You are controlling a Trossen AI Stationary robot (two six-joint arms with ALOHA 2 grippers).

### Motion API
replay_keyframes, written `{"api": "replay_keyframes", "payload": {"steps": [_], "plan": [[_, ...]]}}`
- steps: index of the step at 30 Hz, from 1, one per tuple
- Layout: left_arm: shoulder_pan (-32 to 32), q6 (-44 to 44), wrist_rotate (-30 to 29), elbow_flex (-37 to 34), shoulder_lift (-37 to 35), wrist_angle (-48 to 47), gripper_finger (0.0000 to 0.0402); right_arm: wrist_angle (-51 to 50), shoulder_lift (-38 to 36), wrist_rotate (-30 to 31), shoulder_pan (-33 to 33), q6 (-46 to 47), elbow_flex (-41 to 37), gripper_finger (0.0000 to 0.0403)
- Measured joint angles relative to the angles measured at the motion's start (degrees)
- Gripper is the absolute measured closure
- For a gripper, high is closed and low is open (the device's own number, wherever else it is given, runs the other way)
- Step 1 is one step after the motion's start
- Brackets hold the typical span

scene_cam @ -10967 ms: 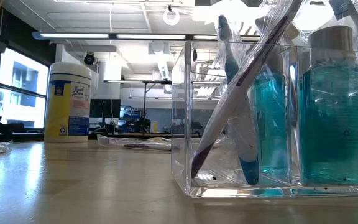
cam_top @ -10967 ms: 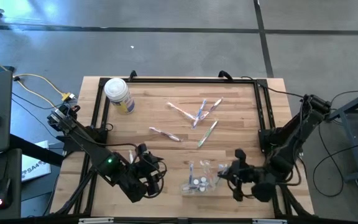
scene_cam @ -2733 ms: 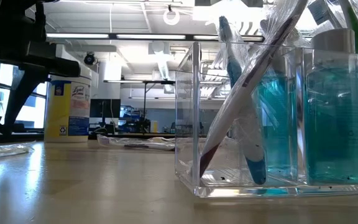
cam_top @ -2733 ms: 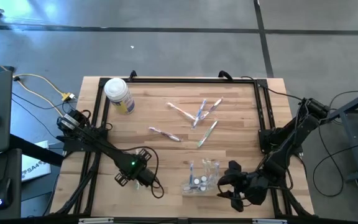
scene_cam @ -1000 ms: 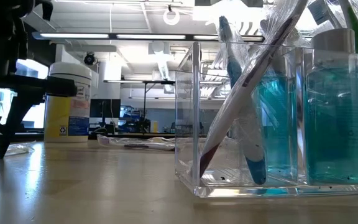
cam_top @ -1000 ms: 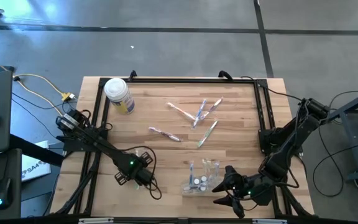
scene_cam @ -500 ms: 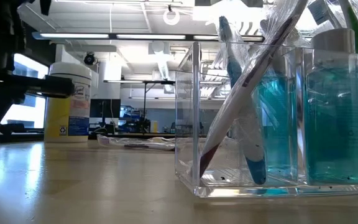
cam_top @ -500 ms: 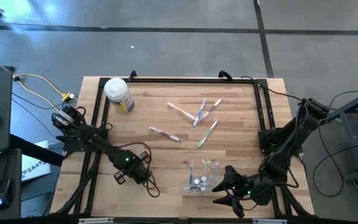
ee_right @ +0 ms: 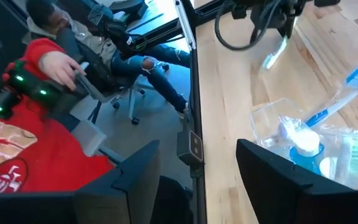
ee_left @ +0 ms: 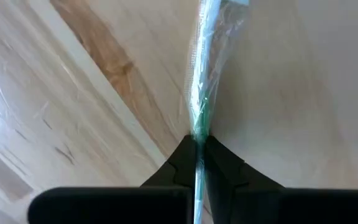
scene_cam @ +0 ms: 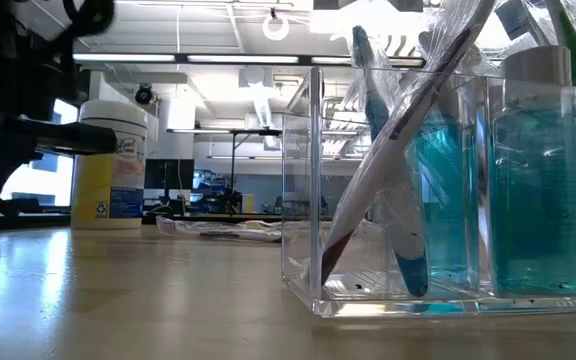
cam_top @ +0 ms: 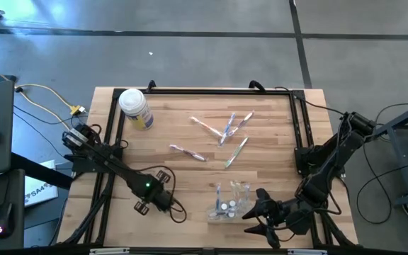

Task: Pick & Place toothbrushing station
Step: Put the left green toothbrush into the transparent bin

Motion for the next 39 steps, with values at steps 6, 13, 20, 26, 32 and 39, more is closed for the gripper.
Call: {"api": "replay_keyframes", "payload": {"steps": [6,13,20,26,32,39], "plan": [[-3.4,-4.1,-4.1,8.5,0.1,-7.5,0.0396,-0.2,0.0,-0.8,0.4,-3.6,0.0,0.0200],[-7.2,-11.1,-13.1,21.4,0.1,-19.3,0.0396,-0.2,0.0,-3.7,0.4,-8.6,0.0,0.0200],[-10.3,-20.3,-22.8,30.3,0.0,-19.2,0.0396,-1.0,0.0,-5.7,0.8,-12.7,0.0,0.0200],[-14.4,-25.7,-30.8,30.6,0.0,-10.7,0.0396,-2.4,0.0,-8.2,3.4,-15.4,0.0,0.0200],[-17.7,-29.2,-49.4,30.6,0.0,1.1,0.0396,-2.5,0.0,-8.1,6.7,-18.6,0.0,0.0200],[-16.9,-20.7,-58.0,23.7,0.2,34.4,0.0396,-2.5,0.0,-6.1,8.3,-23.8,0.0,0.0200]]}}
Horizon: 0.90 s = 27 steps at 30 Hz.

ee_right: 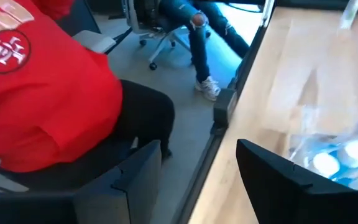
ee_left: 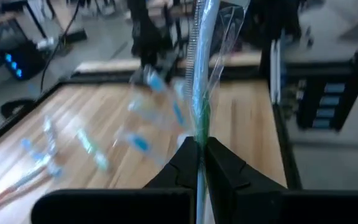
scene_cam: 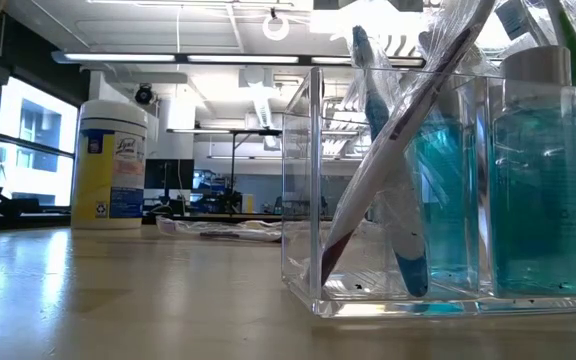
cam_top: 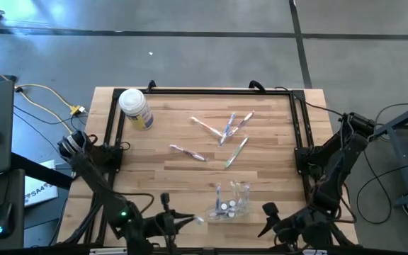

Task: Pick & Place toothbrushing station
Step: Put the left green toothbrush into the transparent bin

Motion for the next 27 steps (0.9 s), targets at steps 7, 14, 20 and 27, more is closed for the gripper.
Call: {"api": "replay_keyframes", "payload": {"steps": [7,14,20,27], "plan": [[4.5,17.1,6.0,-16.7,2.8,51.6,0.0396,0.3,0.0,4.1,0.0,-4.7,0.0,0.0200],[9.2,23.3,20.7,-22.8,11.0,81.3,0.0396,0.3,0.0,5.1,0.0,-4.4,0.0,0.0200],[11.9,23.8,23.4,-22.3,15.2,82.9,0.0396,0.6,0.0,5.1,0.0,-4.0,0.0,0.0200],[11.3,26.7,23.5,-23.7,15.5,81.3,0.0396,0.9,0.0,6.0,0.0,-2.7,0.0,0.0200]]}}
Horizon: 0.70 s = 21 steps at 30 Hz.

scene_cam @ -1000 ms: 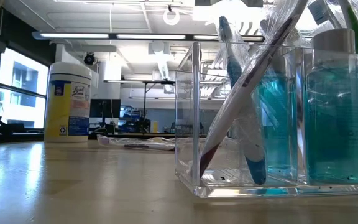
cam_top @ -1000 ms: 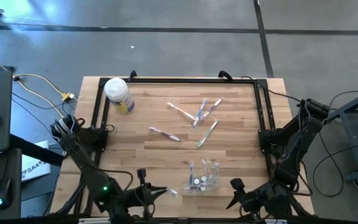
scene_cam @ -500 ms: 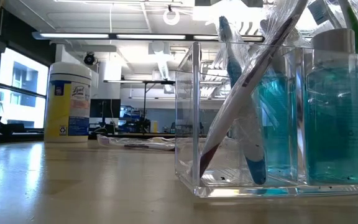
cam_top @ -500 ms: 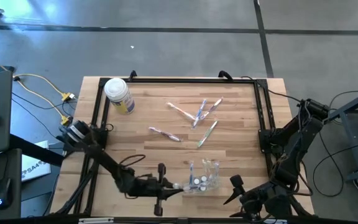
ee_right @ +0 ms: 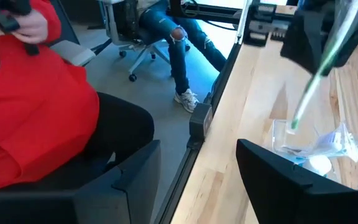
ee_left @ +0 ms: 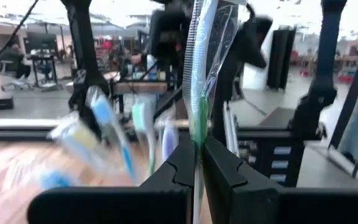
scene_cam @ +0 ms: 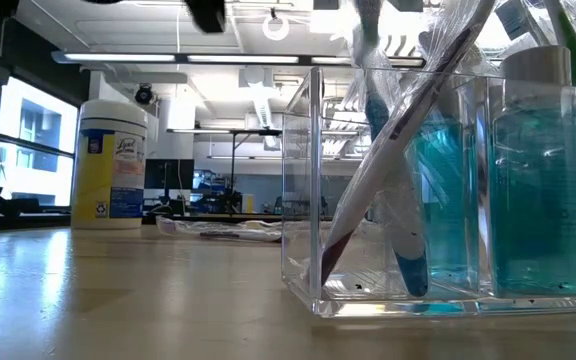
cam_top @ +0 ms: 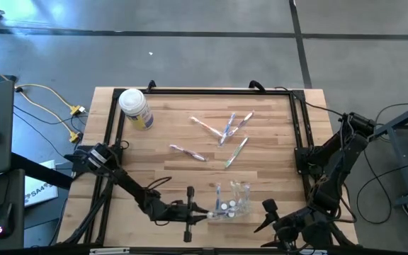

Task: Pick & Place toothbrushing station
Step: Put the left green toothbrush into the transparent bin

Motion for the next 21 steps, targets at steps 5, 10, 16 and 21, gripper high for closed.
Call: {"api": "replay_keyframes", "payload": {"steps": [5,10,16,21], "plan": [[-0.2,-2.8,-2.7,-4.1,0.1,1.9,0.0396,0.8,0.0,0.1,0.0,0.7,0.0,0.0200],[0.2,-2.3,-2.4,-4.9,0.0,3.4,0.0396,0.8,0.0,0.1,0.0,2.4,0.0,0.0200],[1.4,-8.2,-1.7,-5.0,0.1,-2.8,0.0396,1.1,0.0,0.1,0.0,2.8,0.0,0.0200],[1.7,-9.4,-0.5,-4.9,2.0,-1.3,0.0396,1.1,0.0,0.2,0.0,2.8,0.0,0.0200]]}}
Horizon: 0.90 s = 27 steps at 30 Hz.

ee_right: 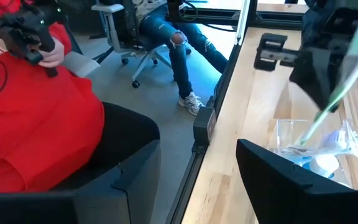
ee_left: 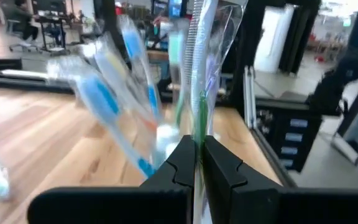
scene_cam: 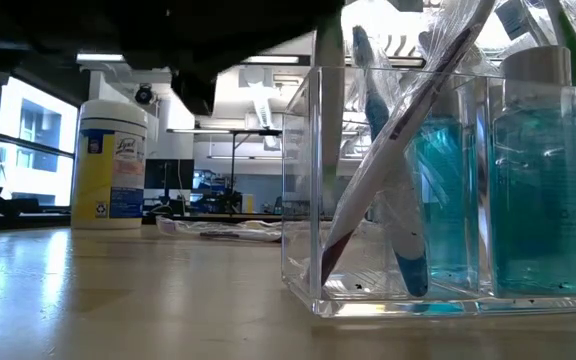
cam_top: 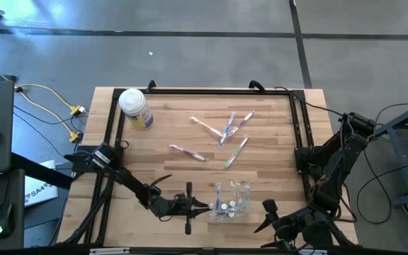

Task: Pick & Place toothbrushing station
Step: Put the left green toothbrush into the transparent bin

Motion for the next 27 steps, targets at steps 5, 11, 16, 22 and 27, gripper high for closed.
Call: {"api": "replay_keyframes", "payload": {"steps": [5,11,16,22,27], "plan": [[0.5,-1.6,2.6,0.1,2.3,0.7,0.0394,0.0,0.0,0.0,0.0,0.0,0.0,0.0200],[1.2,-3.8,4.2,0.1,3.7,0.6,0.0359,0.0,0.0,0.0,0.0,-0.3,0.0,0.0200],[1.1,-4.3,4.3,0.1,3.7,-0.3,0.0347,-0.1,0.0,0.0,0.0,-0.4,0.0,0.0200],[1.1,-4.1,4.3,0.7,3.7,-1.5,0.0344,-0.4,0.0,0.0,0.0,-0.4,0.0,0.0200],[1.1,-4.3,4.3,0.7,3.7,-2.1,0.0343,-0.4,0.0,0.0,0.0,-0.4,0.0,0.0200]]}}
